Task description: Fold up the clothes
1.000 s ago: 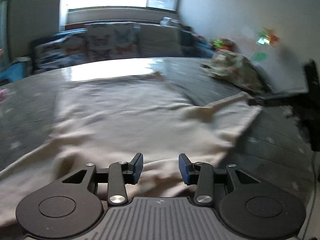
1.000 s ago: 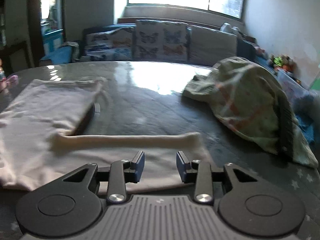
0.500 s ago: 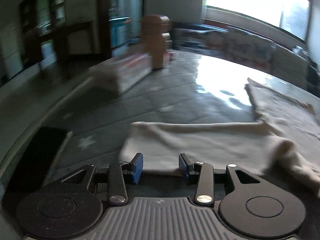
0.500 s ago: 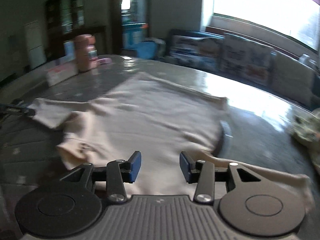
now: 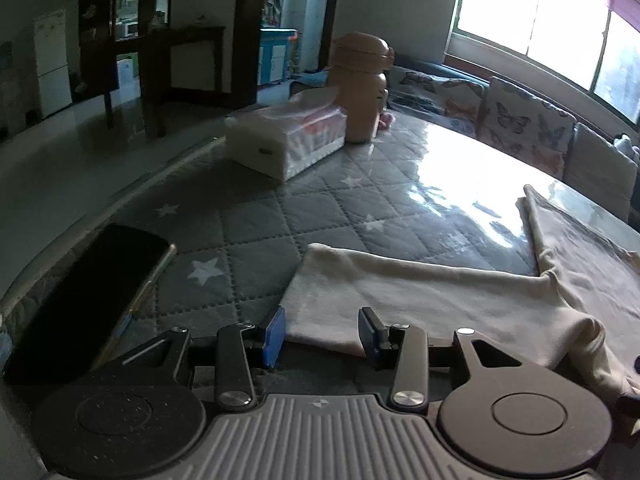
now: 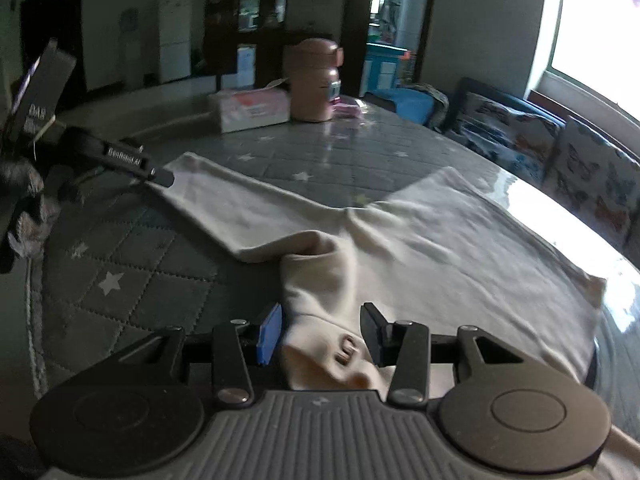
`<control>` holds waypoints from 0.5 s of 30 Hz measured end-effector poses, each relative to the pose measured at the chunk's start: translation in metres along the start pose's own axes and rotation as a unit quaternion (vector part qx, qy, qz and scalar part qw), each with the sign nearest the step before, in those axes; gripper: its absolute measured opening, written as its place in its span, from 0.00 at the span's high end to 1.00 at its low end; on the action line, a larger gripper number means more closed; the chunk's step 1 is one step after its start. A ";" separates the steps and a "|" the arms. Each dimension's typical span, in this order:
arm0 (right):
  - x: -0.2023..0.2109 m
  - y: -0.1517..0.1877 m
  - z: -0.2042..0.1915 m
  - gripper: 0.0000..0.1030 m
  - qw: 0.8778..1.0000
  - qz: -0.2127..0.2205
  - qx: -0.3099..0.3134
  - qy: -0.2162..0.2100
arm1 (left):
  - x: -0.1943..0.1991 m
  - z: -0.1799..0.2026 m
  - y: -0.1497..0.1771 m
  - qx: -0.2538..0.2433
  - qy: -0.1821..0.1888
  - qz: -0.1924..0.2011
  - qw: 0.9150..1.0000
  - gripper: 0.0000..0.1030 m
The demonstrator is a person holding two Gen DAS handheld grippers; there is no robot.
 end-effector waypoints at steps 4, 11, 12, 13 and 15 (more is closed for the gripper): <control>-0.013 0.001 -0.011 0.67 1.000 -0.008 0.019 -0.002 | -0.002 0.002 0.001 -0.004 0.005 0.003 1.000 0.61; -0.011 0.002 -0.012 0.90 0.999 -0.011 0.033 0.001 | -0.018 -0.003 -0.010 -0.016 0.016 0.010 1.000 1.00; -0.011 0.002 -0.012 0.90 0.999 -0.011 0.034 0.001 | -0.020 -0.002 -0.014 -0.022 0.012 0.015 1.000 1.00; -0.010 0.002 -0.012 0.90 0.999 -0.011 0.036 0.001 | -0.022 -0.002 -0.021 -0.027 0.010 0.026 0.999 1.00; -0.009 0.002 -0.012 0.91 0.999 -0.011 0.039 0.002 | -0.025 0.002 -0.035 -0.045 0.004 0.048 0.998 1.00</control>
Point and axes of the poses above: each gripper's, at about its wrist camera, not at the fingertips, and x roughly against the way its jaws point, z to its right, y to its underside, the point moved 1 cm from there along -x, roughly the way its jaws point, and after that the axes turned 8 degrees about z, right-handed, at the moved point
